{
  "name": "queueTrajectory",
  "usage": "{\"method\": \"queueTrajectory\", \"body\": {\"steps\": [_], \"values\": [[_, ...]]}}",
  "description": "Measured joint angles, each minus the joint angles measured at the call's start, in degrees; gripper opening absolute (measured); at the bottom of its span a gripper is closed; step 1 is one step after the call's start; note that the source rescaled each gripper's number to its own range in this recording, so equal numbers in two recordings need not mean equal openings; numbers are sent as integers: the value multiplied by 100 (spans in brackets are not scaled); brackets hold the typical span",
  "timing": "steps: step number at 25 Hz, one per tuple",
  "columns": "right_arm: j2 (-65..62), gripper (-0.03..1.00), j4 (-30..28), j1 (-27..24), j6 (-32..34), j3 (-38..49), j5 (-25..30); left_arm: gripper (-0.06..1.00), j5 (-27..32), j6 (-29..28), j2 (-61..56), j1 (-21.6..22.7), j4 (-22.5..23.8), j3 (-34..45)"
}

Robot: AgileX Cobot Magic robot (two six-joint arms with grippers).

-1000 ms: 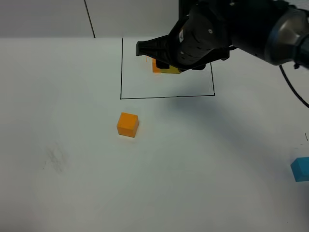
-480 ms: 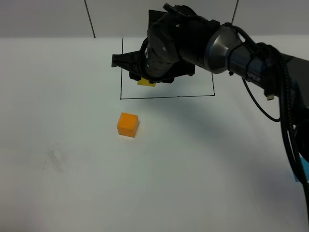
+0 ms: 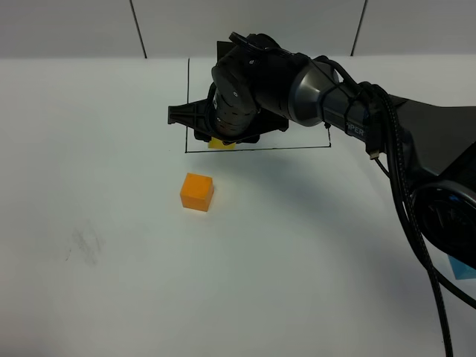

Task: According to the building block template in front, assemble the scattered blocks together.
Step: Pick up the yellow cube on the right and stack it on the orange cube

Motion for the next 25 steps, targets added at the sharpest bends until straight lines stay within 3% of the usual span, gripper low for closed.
{"method": "queueTrajectory", "body": {"steps": [25], "values": [[0,47,12,26,-155,0,460,0,0,0,0,0,0,0]]}}
